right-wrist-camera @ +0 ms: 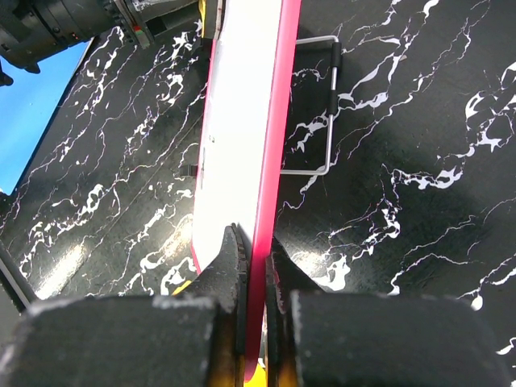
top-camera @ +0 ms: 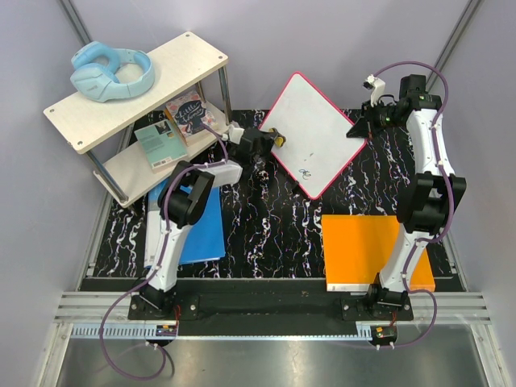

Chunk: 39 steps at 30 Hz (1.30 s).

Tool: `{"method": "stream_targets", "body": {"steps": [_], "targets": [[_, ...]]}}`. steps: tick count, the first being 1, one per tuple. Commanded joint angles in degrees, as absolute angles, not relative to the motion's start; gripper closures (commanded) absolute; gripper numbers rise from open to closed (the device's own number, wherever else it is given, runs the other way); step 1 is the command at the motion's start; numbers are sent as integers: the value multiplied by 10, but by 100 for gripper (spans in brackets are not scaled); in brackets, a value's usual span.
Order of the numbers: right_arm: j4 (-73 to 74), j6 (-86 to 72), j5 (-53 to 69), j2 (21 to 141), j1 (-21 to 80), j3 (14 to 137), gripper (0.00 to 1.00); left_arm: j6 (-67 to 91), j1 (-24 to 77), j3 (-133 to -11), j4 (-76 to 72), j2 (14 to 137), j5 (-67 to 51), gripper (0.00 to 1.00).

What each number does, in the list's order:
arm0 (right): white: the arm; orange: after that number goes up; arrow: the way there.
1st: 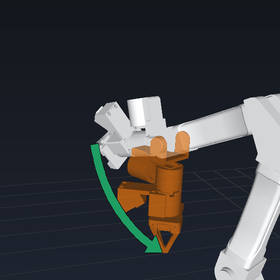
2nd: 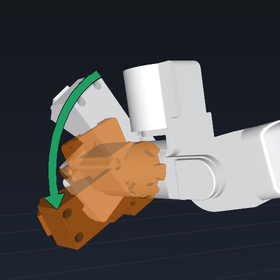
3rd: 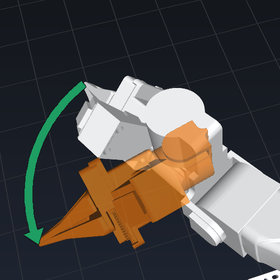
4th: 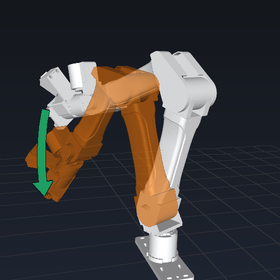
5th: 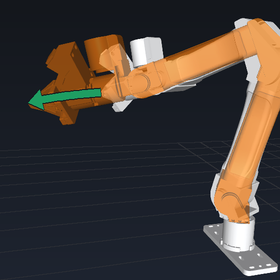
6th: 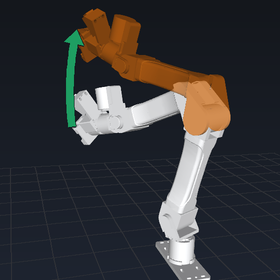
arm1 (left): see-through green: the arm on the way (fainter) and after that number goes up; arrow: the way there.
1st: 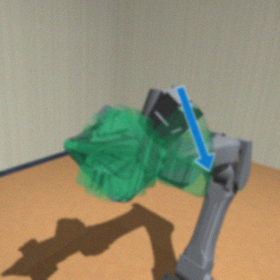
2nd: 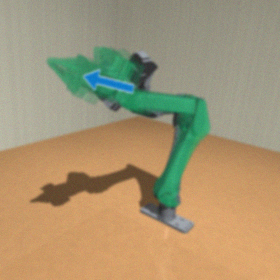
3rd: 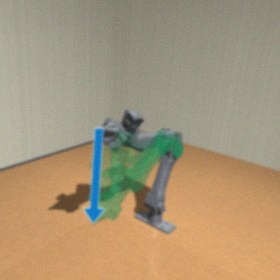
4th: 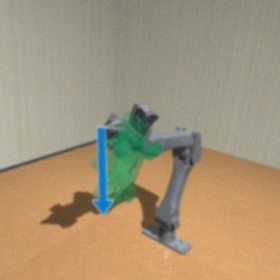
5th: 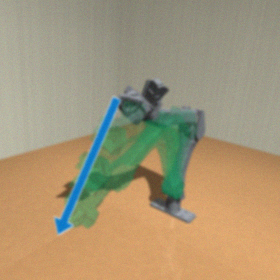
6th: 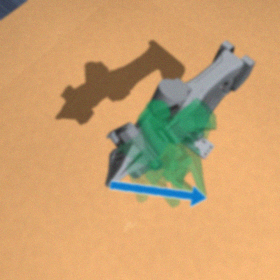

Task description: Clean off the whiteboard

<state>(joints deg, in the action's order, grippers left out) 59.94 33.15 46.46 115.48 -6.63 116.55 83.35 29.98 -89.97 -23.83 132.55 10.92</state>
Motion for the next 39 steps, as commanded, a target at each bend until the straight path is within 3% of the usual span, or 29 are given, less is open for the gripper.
{"method": "stream_targets", "body": {"steps": [1, 16, 30, 39], "targets": [[731, 456, 475, 1187, -10, 1125, 100, 829, 367, -886, -231, 1326, 71, 100], [732, 456, 471, 1187, -10, 1125, 100, 876, 485, -867, -233, 1316, -29, 100], [733, 459, 473, 1186, -10, 1123, 100, 886, 427, -680, -316, 1247, 70, 100], [737, 461, 475, 1187, -10, 1122, 100, 832, 403, -676, -428, 1259, 156, 100]]}}
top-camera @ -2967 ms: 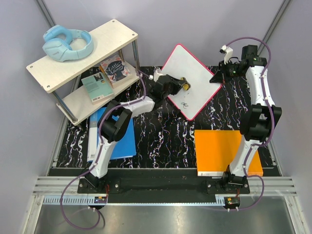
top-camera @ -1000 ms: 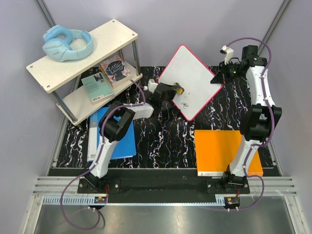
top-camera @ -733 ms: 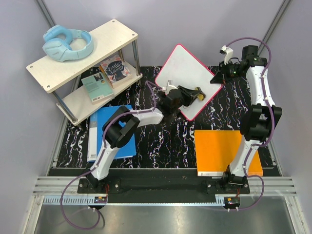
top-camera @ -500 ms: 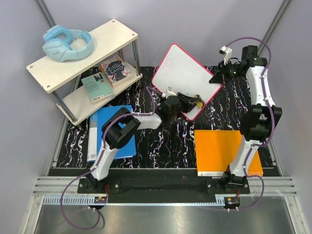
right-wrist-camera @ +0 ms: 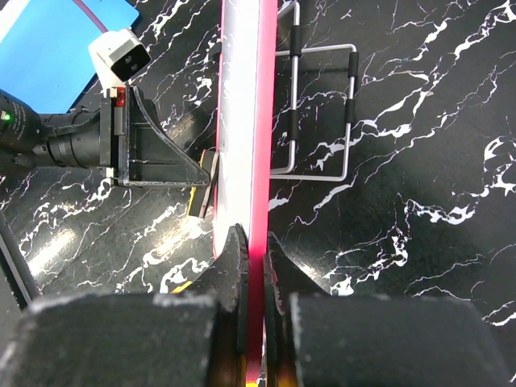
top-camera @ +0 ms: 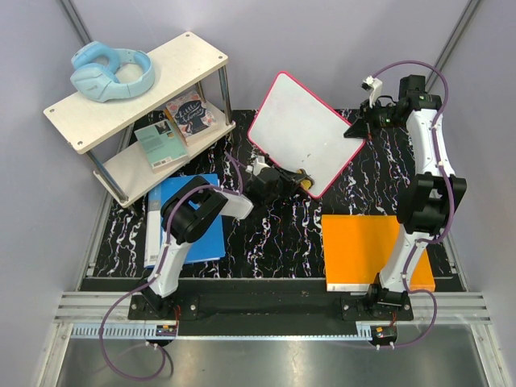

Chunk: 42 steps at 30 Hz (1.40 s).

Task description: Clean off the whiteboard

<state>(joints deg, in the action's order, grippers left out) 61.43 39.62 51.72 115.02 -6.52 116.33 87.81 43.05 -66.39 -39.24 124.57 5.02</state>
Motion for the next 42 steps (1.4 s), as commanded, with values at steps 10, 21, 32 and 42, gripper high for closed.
{"method": "stream_targets", "body": {"steps": [10, 21, 32, 42], "targets": [[748, 467, 477, 1193, -10, 1128, 100, 818, 399, -761, -502, 1310, 200, 100], [821, 502, 489, 1228, -10, 1183, 100, 760, 389, -798, -556, 1323, 267, 100], [858, 519, 489, 1248, -7, 1207, 100, 708, 366, -846, -630, 1343, 272, 100], [862, 522, 487, 1252, -4, 1208, 100, 656, 357, -808, -691, 1324, 275, 100]]}}
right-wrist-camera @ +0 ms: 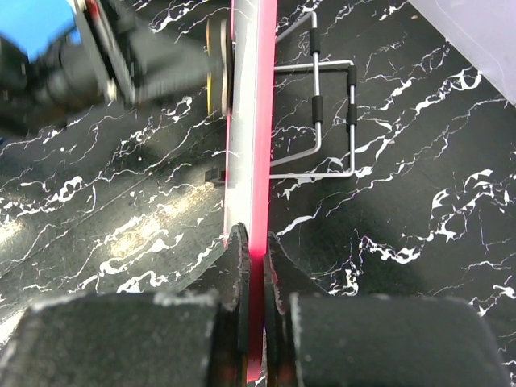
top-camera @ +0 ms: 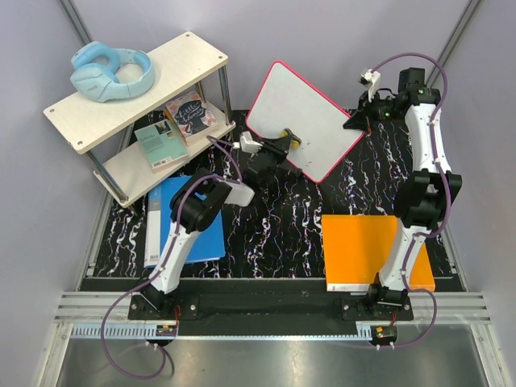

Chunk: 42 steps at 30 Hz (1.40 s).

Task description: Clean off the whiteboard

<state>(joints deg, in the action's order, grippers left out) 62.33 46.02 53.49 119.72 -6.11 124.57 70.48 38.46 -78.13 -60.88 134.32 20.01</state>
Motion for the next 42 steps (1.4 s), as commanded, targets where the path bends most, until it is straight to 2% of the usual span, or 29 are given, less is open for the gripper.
{"method": "stream_targets", "body": {"steps": [1, 13, 18, 22, 29, 32, 42], "targets": [[862, 521, 487, 1252, -4, 1208, 100, 656, 356, -809, -700, 1326, 279, 100], [861, 519, 483, 1256, -4, 1210, 100, 623, 391, -892, -636, 1366, 147, 100], [861, 519, 483, 1257, -4, 1211, 100, 677, 418, -833, -626, 1350, 153, 100], [862, 519, 484, 1258, -4, 1210, 100, 684, 439, -767, -606, 1329, 226, 100], [861, 519, 486, 1256, -4, 1209, 100, 667, 440, -763, -532, 1303, 315, 100], [861, 519, 486, 1257, -4, 1209, 100, 666, 439, -780, -504, 1305, 309, 100], [860, 520, 487, 1257, -4, 1208, 100, 596, 443, -876, -573, 1332, 216, 100]]}}
